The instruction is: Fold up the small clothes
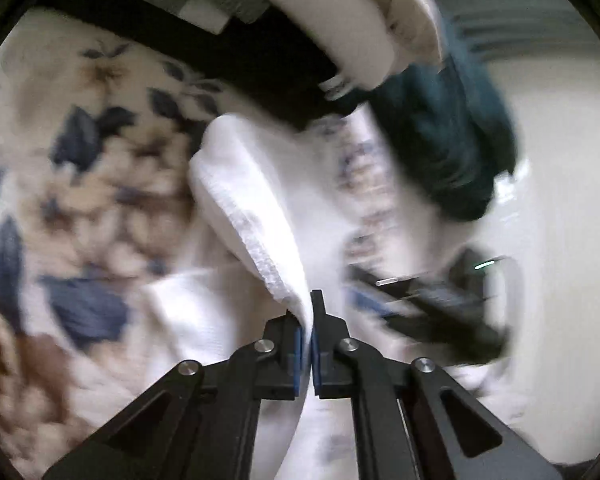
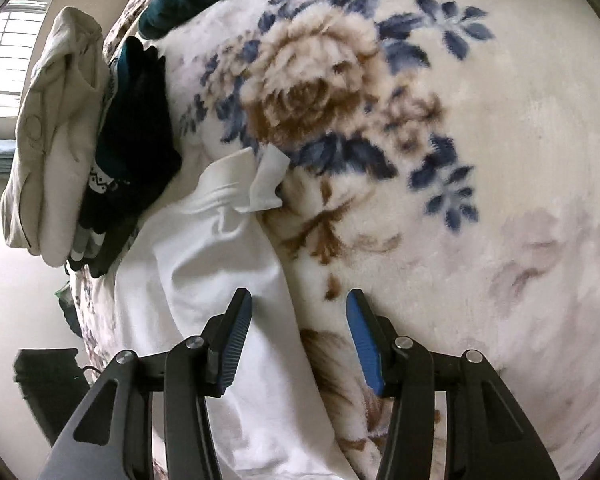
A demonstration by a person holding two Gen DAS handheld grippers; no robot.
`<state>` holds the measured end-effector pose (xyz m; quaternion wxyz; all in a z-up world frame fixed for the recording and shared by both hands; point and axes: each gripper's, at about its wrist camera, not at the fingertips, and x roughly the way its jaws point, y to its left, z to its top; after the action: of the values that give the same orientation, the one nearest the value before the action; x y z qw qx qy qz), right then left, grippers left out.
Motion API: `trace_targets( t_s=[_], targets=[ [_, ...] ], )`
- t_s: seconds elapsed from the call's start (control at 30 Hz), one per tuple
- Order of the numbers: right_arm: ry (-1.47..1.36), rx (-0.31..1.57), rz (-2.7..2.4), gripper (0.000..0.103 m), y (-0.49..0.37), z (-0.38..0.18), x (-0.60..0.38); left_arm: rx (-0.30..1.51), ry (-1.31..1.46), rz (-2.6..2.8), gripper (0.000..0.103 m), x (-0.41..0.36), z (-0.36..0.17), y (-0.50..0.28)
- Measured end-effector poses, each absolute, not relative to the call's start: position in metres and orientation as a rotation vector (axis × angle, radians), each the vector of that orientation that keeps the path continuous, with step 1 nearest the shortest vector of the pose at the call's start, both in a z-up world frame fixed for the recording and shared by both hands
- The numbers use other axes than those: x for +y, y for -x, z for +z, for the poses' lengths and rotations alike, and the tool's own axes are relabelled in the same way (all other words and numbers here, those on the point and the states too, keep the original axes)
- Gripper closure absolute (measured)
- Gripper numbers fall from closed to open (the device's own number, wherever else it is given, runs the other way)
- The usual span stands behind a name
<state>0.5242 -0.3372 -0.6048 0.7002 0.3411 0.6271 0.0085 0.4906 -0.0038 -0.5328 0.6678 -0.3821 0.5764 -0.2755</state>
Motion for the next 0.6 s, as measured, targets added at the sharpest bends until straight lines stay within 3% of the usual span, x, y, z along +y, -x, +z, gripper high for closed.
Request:
trace_targets(
  t_s=[0.2,0.27,0.3,0.4,0.5,0.6],
  targets=[
    [-0.790,1.364,0.030,0.051,-0.537,-0.594,-0.342,1.444,0.978,-0.448,0.098,0.041,-0.585,-0.502],
    [-0.802,1.357,0.051,0.051,-0.543,-0.591,-0.343,1.407,0.978,-0.432,0.091,0.052,-0.574,-0.505],
    [-0.798,1.356,0.064,0.051,-0.547,-0.590,-0.341,1.384,0.956,-0.423,0.081,0.056,-0.567,-0.508],
    [-0.804,1.368,0.110,0.047,-0.561,-0.597,-0.336,1.319,0.924,-0.434,0.034,0.060,-0.552,-0.527],
    [-0.839,1.391,0.174,0.029,-0.575,-0.615,-0.330,1.343,0.857,-0.487,0.034,0.039,-0.560,-0.556],
    [-0.922,1.427,0.223,0.029,-0.587,-0.636,-0.329,1.407,0.720,-0.551,0.034,0.007,-0.574,-0.578]
  ],
)
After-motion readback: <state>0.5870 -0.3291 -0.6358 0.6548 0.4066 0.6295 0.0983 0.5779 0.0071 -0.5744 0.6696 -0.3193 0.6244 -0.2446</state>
